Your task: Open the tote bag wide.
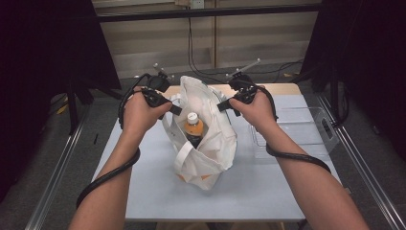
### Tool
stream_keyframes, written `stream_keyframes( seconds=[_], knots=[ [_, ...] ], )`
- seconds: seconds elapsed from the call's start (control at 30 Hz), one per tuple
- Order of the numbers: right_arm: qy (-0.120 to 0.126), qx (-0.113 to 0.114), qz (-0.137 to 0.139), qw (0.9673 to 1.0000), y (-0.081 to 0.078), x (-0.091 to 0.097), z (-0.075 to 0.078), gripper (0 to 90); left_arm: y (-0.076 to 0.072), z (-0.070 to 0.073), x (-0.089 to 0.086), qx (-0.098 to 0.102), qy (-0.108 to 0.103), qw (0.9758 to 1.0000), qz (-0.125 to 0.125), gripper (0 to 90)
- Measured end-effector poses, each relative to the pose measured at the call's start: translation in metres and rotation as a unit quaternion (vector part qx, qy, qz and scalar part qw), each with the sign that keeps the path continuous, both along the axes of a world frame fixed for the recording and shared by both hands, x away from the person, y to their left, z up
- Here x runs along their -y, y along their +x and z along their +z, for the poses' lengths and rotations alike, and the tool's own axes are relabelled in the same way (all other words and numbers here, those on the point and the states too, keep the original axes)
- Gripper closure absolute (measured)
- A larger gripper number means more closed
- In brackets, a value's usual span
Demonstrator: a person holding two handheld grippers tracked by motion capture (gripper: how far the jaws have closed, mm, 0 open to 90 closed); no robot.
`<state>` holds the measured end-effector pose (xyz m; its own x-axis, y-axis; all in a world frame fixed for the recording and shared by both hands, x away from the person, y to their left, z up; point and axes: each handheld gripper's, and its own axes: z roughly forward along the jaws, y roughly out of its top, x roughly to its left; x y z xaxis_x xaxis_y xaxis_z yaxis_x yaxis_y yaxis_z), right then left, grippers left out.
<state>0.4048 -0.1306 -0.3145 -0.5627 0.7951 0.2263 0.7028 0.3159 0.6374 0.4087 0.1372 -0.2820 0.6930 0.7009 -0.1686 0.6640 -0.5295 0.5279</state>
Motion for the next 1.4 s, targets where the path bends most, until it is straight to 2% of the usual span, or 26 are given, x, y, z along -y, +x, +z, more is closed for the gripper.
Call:
stream_keyframes(
  seconds=[0.03, 0.07, 0.1, 0.17, 0.2, 0.23, 0.27, 0.33, 0.37, 0.47, 0.5, 0.53, 0.87, 1.13, 1.23, 1.27, 1.3, 1.4],
  knots=[
    [0.001, -0.001, 0.000, 1.0000, 0.000, 0.001, -0.001, 77.8, 0.000, 0.000, -0.001, 0.000, -0.001, 1.0000, -0.001, 80.0],
    [0.000, -0.003, -0.001, 1.0000, 0.000, 0.001, -0.001, 77.9, -0.001, -0.002, 0.000, -0.002, -0.013, 0.9997, 0.018, 80.0],
    [-0.002, -0.001, -0.002, 1.0000, 0.000, 0.002, -0.001, 77.9, 0.001, -0.001, -0.004, -0.001, 0.002, 1.0000, 0.000, 80.1],
    [-0.001, -0.001, -0.002, 1.0000, 0.000, 0.004, -0.002, 78.0, 0.000, -0.002, -0.005, -0.003, 0.001, 1.0000, 0.007, 80.4],
    [-0.001, -0.001, -0.002, 1.0000, 0.000, 0.004, -0.003, 77.9, 0.000, -0.004, -0.004, -0.004, -0.007, 0.9998, 0.019, 80.5],
    [0.000, -0.003, -0.003, 1.0000, 0.000, 0.005, -0.003, 77.9, 0.001, -0.003, -0.007, -0.002, 0.005, 1.0000, 0.003, 80.6],
    [0.000, 0.000, -0.003, 1.0000, 0.000, 0.005, -0.004, 78.0, 0.001, -0.004, -0.008, -0.005, 0.000, 0.9999, 0.012, 80.6],
    [0.000, 0.000, -0.003, 1.0000, 0.000, 0.005, -0.004, 78.0, 0.001, -0.005, -0.009, -0.004, 0.003, 0.9999, 0.011, 80.6],
    [-0.002, -0.001, -0.004, 1.0000, 0.000, 0.006, -0.004, 78.1, 0.000, -0.006, -0.009, -0.003, -0.005, 0.9998, 0.021, 80.6],
    [-0.003, -0.001, -0.006, 1.0000, 0.000, 0.006, -0.005, 78.1, 0.001, -0.007, -0.012, -0.006, 0.004, 0.9999, 0.012, 80.6],
    [-0.003, -0.001, -0.006, 1.0000, 0.000, 0.007, -0.005, 78.1, 0.000, -0.009, -0.011, -0.006, -0.009, 0.9995, 0.028, 80.7],
    [-0.004, -0.001, -0.006, 1.0000, 0.000, 0.007, -0.005, 78.1, 0.001, -0.009, -0.014, -0.007, 0.003, 0.9998, 0.018, 80.7],
    [-0.006, -0.001, -0.010, 0.9999, 0.001, 0.012, -0.009, 78.1, 0.001, -0.016, -0.024, -0.009, 0.007, 0.9997, 0.023, 81.5],
    [-0.007, -0.005, -0.016, 0.9998, 0.002, 0.019, -0.014, 78.1, 0.002, -0.025, -0.032, -0.014, 0.002, 0.9993, 0.036, 81.5],
    [-0.007, -0.004, -0.014, 0.9999, 0.002, 0.020, -0.015, 78.1, 0.003, -0.028, -0.034, -0.014, 0.001, 0.9993, 0.034, 81.6],
    [-0.008, -0.005, -0.016, 0.9998, 0.002, 0.020, -0.015, 78.1, 0.002, -0.030, -0.032, -0.014, -0.010, 0.9987, 0.049, 81.6],
    [-0.010, -0.006, -0.017, 0.9998, 0.002, 0.021, -0.016, 78.3, 0.003, -0.030, -0.035, -0.016, 0.002, 0.9993, 0.033, 81.6],
    [-0.010, -0.007, -0.017, 0.9998, 0.002, 0.023, -0.018, 78.6, 0.004, -0.032, -0.036, -0.019, 0.003, 0.9993, 0.031, 81.9]
  ],
)
